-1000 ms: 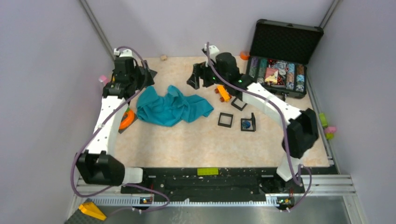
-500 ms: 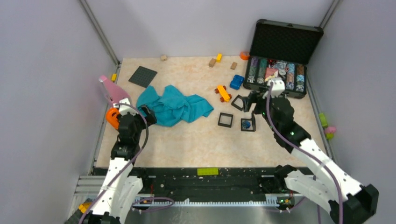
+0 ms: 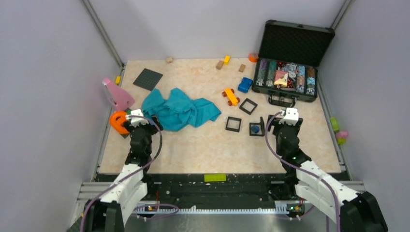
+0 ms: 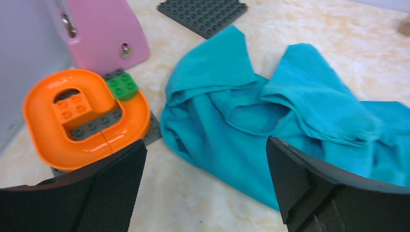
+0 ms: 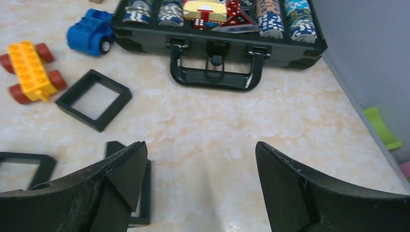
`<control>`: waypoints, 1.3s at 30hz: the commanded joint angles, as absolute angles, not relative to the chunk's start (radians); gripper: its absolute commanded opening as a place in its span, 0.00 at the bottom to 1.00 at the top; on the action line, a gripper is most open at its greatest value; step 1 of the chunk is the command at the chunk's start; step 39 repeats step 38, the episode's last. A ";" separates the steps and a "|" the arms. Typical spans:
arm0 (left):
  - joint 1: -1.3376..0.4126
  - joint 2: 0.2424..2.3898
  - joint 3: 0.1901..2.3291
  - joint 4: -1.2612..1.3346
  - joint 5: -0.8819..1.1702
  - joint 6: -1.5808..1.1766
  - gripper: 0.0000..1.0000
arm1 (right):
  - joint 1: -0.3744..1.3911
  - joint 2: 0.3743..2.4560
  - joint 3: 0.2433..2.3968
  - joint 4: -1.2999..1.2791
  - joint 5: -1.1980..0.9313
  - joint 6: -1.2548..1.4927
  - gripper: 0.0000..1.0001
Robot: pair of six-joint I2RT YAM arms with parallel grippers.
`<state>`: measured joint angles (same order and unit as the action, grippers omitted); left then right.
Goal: Remove the brooch from the garment
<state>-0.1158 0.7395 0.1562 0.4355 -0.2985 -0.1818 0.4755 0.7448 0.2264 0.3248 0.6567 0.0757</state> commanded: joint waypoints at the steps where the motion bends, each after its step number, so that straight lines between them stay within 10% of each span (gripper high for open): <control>1: -0.105 0.905 0.105 0.789 -0.412 -0.061 0.98 | 0.341 0.806 0.149 0.670 0.531 -0.046 0.83; 8: -0.041 1.232 0.190 1.022 -0.386 -0.030 0.96 | 0.115 1.093 0.105 1.008 0.258 0.017 0.81; 17: 0.118 1.438 0.248 1.133 -0.085 -0.135 0.95 | 0.107 1.486 0.117 1.403 0.406 0.015 0.82; 22: 0.097 1.480 0.301 1.090 0.041 -0.042 0.98 | 0.083 1.455 0.177 1.226 0.363 0.048 0.99; 39: 0.095 1.476 0.309 1.059 0.042 -0.040 0.98 | 0.084 1.463 0.173 1.247 0.360 0.047 0.99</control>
